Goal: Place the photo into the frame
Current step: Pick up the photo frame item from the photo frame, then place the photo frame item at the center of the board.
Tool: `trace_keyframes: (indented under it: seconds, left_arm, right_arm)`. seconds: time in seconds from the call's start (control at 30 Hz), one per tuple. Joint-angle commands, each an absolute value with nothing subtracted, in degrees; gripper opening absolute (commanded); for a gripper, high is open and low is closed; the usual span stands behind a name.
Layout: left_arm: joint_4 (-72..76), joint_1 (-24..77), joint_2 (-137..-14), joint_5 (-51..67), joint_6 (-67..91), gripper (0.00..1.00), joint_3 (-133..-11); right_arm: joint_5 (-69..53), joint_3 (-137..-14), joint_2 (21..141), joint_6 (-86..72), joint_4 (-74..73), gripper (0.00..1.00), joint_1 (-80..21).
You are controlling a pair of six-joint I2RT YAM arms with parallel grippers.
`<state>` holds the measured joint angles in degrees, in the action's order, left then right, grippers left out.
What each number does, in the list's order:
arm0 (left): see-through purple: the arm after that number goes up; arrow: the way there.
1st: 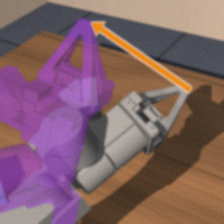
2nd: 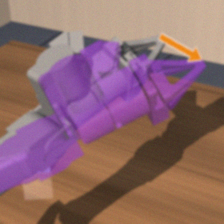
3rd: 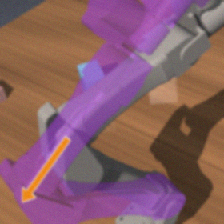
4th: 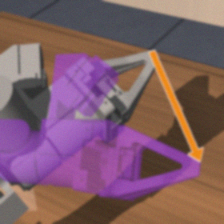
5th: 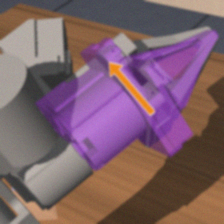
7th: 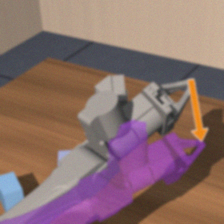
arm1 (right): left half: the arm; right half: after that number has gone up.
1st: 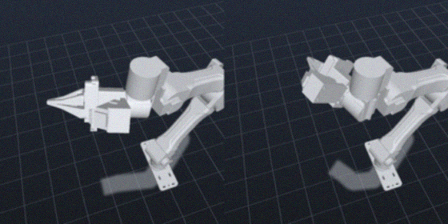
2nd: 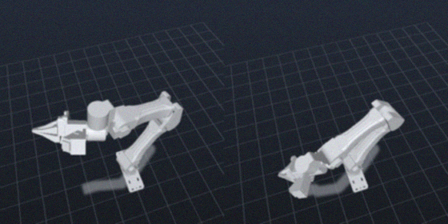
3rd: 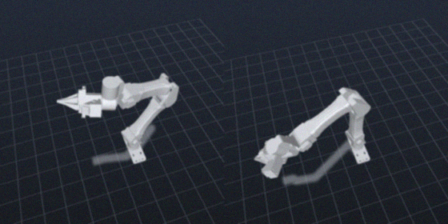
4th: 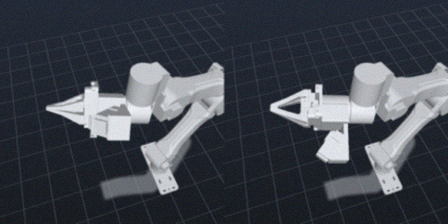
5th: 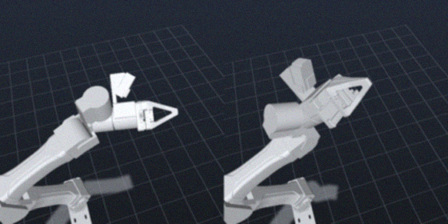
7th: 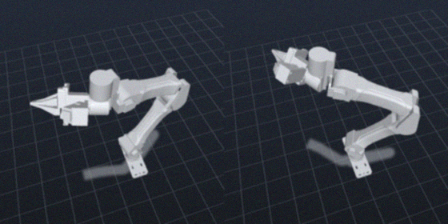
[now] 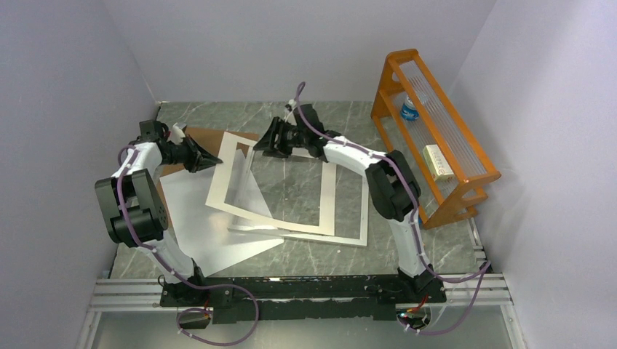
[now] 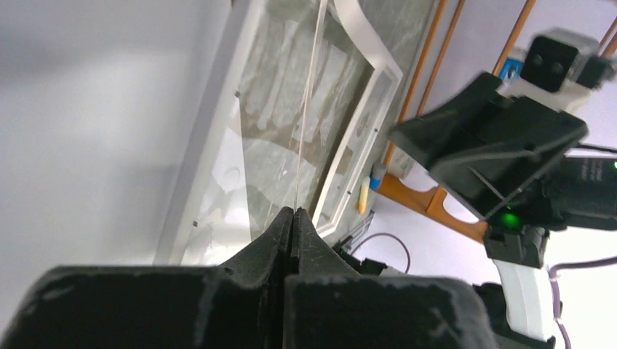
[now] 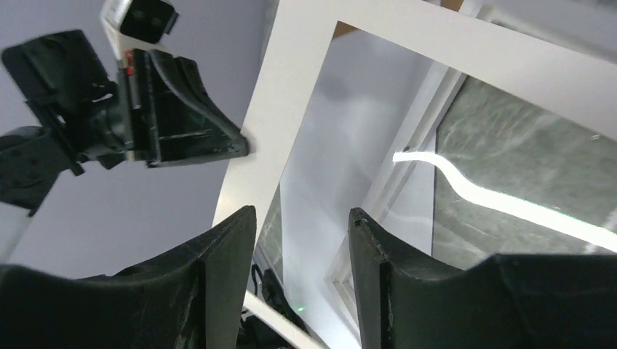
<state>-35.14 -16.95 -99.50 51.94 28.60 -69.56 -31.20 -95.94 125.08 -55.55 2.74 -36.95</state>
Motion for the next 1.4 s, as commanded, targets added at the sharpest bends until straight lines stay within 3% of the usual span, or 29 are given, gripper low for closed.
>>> trace_keyframes:
  seconds: [0.0,0.13,0.27,0.43,0.63,0.93,1.0,1.1,1.17,1.2,1.37]
  left_arm:
    - [-34.7,-19.8,-102.0,48.6,29.3,0.03,-74.1]
    - [-37.8,-23.8,-103.5,39.3,27.9,0.02,-80.1]
    - [-41.6,-25.0,-102.9,22.0,25.9,0.03,-84.6]
    - [-40.7,-25.0,-98.7,3.9,29.0,0.03,-81.1]
    - [-43.5,-25.4,-96.9,-10.4,32.9,0.03,-77.8]
    - [-42.6,-28.5,-97.1,-5.3,33.3,0.04,-74.5]
    - [-43.3,-28.5,-97.6,-5.5,33.3,0.21,-73.5]
    - [-45.0,-28.6,-97.3,-6.4,32.2,0.61,-72.7]
    - [-46.6,-28.5,-96.5,-7.4,31.5,0.75,-72.8]
    - [-47.3,-28.4,-96.0,-8.1,31.1,0.80,-72.9]
    - [-49.9,-26.2,-91.7,-15.1,30.2,0.83,-73.6]
  right_arm:
    - [-29.1,-95.3,118.2,-50.1,-1.8,0.53,-34.3]
    - [-21.0,-92.8,112.2,-41.6,-10.2,0.54,-32.4]
    - [-9.9,-88.2,107.1,-35.1,-17.9,0.54,-30.5]
    - [5.4,-81.3,103.4,-33.9,-25.7,0.54,-27.2]
    - [15.3,-77.7,103.3,-36.6,-34.3,0.54,-23.3]
    - [18.6,-74.8,104.3,-38.7,-38.4,0.55,-21.9]
    - [20.0,-74.6,104.3,-39.0,-39.3,0.55,-21.8]
    - [21.3,-74.0,103.9,-39.4,-40.2,0.57,-21.5]
    - [21.5,-73.4,103.4,-39.3,-40.3,0.58,-21.2]
    - [21.6,-73.1,103.1,-39.3,-40.3,0.59,-21.0]
    - [20.0,-71.6,103.0,-38.8,-40.0,0.62,-19.2]
